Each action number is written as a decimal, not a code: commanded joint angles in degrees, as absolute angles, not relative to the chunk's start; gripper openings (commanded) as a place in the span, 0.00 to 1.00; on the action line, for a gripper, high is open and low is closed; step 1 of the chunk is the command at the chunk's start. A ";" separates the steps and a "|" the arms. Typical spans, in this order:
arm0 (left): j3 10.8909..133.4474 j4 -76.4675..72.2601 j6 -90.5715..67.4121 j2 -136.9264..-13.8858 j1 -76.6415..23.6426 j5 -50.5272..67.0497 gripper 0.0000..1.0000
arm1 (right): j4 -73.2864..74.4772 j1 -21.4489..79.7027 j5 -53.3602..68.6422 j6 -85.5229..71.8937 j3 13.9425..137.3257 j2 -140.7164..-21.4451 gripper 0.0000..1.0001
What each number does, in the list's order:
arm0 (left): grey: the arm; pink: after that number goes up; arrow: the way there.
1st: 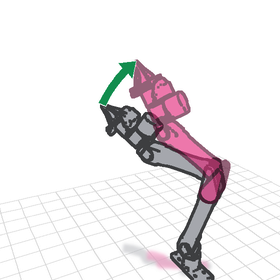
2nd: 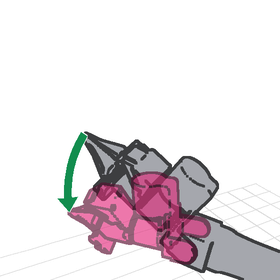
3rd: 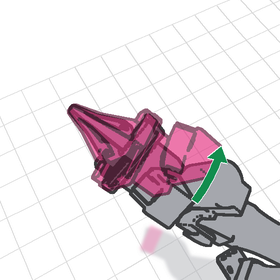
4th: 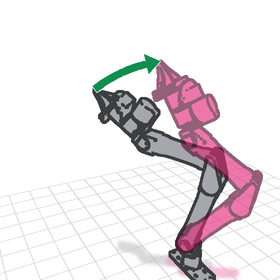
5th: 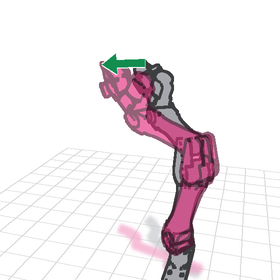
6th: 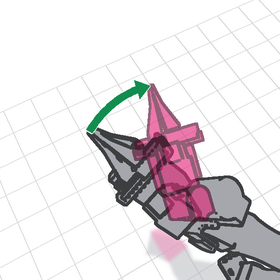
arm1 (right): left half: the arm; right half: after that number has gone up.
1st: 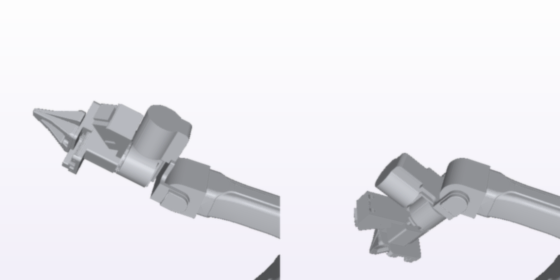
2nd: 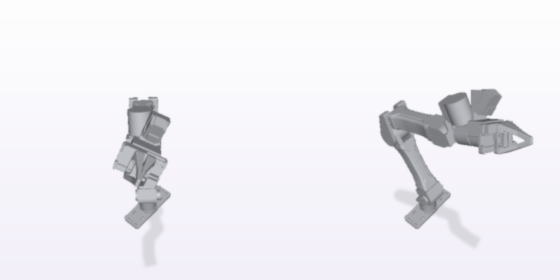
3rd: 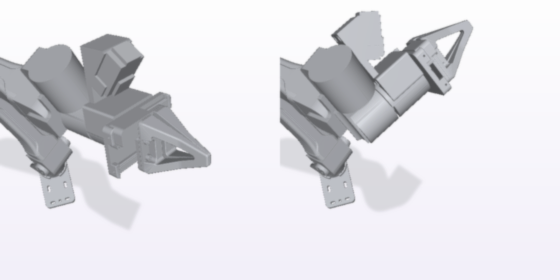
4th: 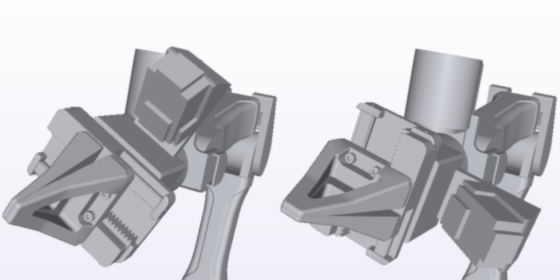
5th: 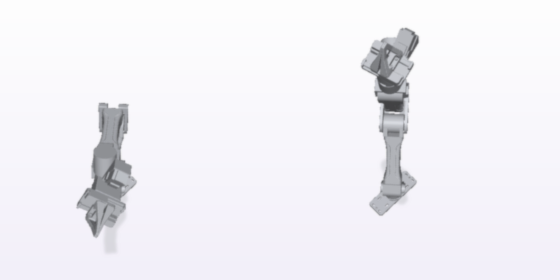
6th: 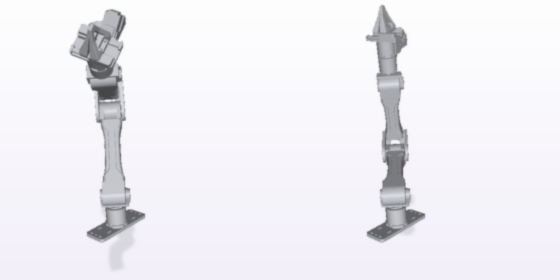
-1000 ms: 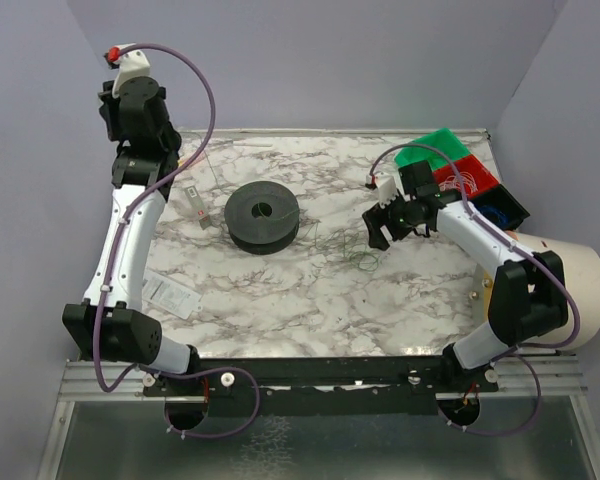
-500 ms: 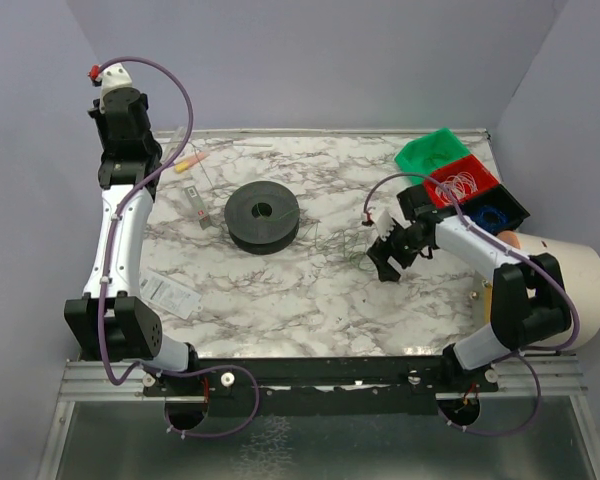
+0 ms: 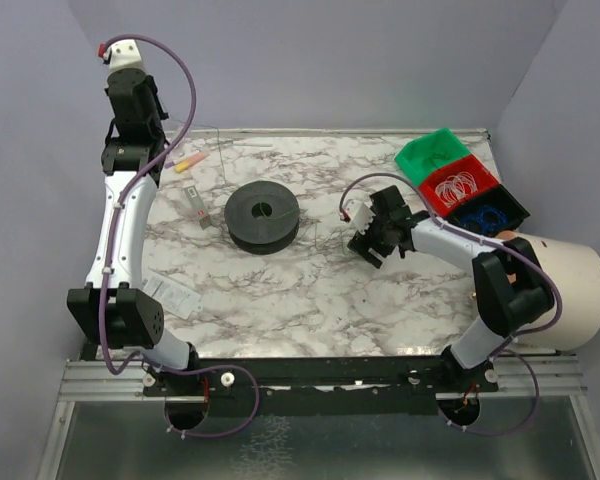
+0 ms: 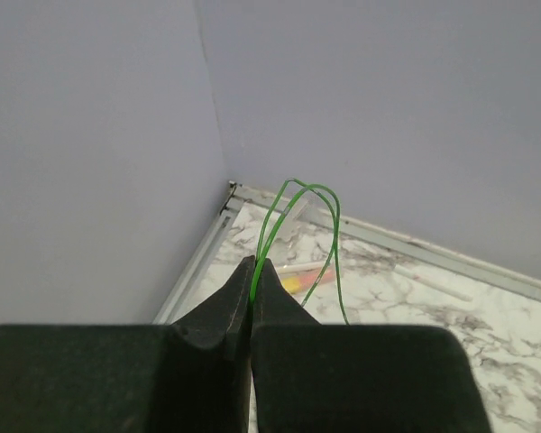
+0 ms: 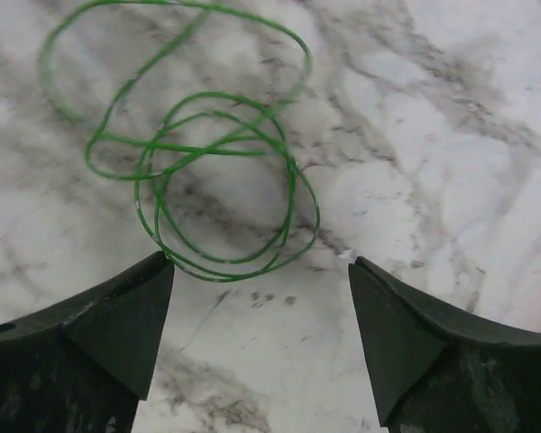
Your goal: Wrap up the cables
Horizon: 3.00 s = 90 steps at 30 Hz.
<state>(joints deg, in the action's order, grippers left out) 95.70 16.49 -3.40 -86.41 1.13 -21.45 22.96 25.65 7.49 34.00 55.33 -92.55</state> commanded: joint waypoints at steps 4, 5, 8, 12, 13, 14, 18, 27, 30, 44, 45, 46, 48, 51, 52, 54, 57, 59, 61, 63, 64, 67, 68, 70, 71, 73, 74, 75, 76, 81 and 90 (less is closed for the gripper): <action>113.60 18.00 -2.32 -97.00 0.75 -40.73 0.00 | 8.49 25.48 -17.58 27.86 64.01 -100.91 0.73; 115.56 18.11 -1.56 -98.23 1.12 -42.18 0.00 | 8.56 25.23 -17.35 27.05 65.62 -101.32 0.73; 117.41 17.77 -0.70 -99.42 2.07 -43.23 0.00 | 8.20 24.97 -18.42 24.01 70.47 -102.51 0.74; 114.51 14.65 1.58 -98.54 2.49 -46.71 0.00 | 10.57 23.65 -18.47 18.55 76.78 -106.15 0.75; 112.97 13.48 1.95 -98.00 2.70 -47.21 0.00 | 13.56 22.37 -15.56 15.83 78.93 -106.98 0.74; 110.36 12.24 2.21 -97.40 2.86 -47.29 0.00 | 16.92 21.00 -11.82 13.03 80.74 -107.76 0.74; 104.59 10.31 2.42 -96.04 2.99 -47.15 0.00 | 24.55 13.96 4.39 4.15 81.60 -107.37 0.71; 98.95 10.26 0.21 -94.52 3.40 -44.25 0.00 | 32.82 12.04 23.81 4.61 77.97 -105.80 0.65; 96.96 9.91 -0.91 -93.54 3.34 -43.97 0.00 | 36.68 12.04 29.03 6.69 77.92 -108.35 0.57; 92.62 11.00 -4.76 -91.90 3.39 -40.92 0.00 | 35.55 12.04 36.75 7.81 72.66 -108.31 0.52; 92.50 11.03 -4.97 -91.81 3.35 -40.67 0.00 | 35.15 12.04 36.08 7.59 72.27 -108.47 0.52; 92.37 11.11 -5.19 -91.74 3.35 -40.45 0.00 | 34.60 12.04 35.16 7.07 72.03 -108.77 0.52; 92.16 11.16 -5.47 -91.51 3.34 -40.09 0.00 | 33.61 12.08 33.69 5.91 72.30 -109.81 0.52; 91.62 11.03 -5.62 -91.26 3.36 -40.07 0.00 | 31.94 12.14 30.85 3.79 73.05 -110.83 0.53; 91.42 11.00 -5.62 -91.17 3.40 -40.12 0.00 | 31.23 12.13 29.54 3.03 73.23 -110.92 0.53; 90.97 10.81 -5.54 -91.01 3.34 -40.15 0.00 | 29.86 12.13 27.05 1.67 73.81 -111.43 0.53; 90.63 10.78 -5.70 -90.79 3.37 -39.94 0.00 | 29.20 12.13 25.42 0.30 75.32 -112.77 0.53; 90.53 10.74 -5.86 -90.56 3.36 -39.78 0.00 | 28.99 12.12 25.50 -1.42 76.99 -114.28 0.53; 90.44 10.75 -5.93 -90.39 3.41 -39.64 0.00 | 29.47 12.12 26.00 -2.22 79.03 -116.10 0.53; 90.44 10.81 -5.89 -90.30 3.37 -39.59 0.00 | 29.49 12.12 26.61 -2.68 80.64 -117.62 0.54; 90.44 10.83 -5.95 -90.31 3.41 -39.58 0.00 | 29.30 12.13 26.65 -2.77 81.25 -118.16 0.54; 90.44 10.90 -5.97 -90.39 3.39 -39.51 0.00 | 28.42 12.51 25.36 -2.50 82.71 -119.25 0.56; 90.36 10.91 -6.05 -90.41 3.36 -39.46 0.00 | 28.21 12.71 24.73 -2.26 83.39 -119.59 0.56; 90.35 10.98 -6.32 -90.52 3.34 -39.27 0.00 | 27.73 12.89 23.61 -2.24 84.70 -120.42 0.56; 90.35 11.12 -6.40 -90.61 3.34 -39.08 0.00 | 27.62 13.07 23.32 -2.21 85.50 -121.03 0.56; 90.35 11.32 -6.58 -90.79 3.35 -38.95 0.00 | 28.19 13.42 22.74 -2.38 87.84 -122.59 0.56; 90.29 11.34 -6.69 -90.87 3.36 -38.92 0.00 | 28.41 13.63 22.35 -2.59 88.82 -123.33 0.56; 90.27 11.34 -6.76 -90.88 3.35 -38.87 0.00 | 28.36 13.77 22.11 -3.13 89.47 -123.99 0.56; 90.12 11.34 -6.81 -90.97 3.34 -38.77 0.00 | 28.23 14.03 22.07 -3.49 90.15 -124.58 0.56; 89.57 11.34 -7.33 -91.05 3.36 -38.11 0.00 | 26.79 14.47 25.87 -6.92 93.04 -126.68 0.56; 89.20 11.34 -7.65 -91.84 3.36 -37.91 0.00 | 24.98 15.14 39.58 -14.57 97.59 -130.51 0.56</action>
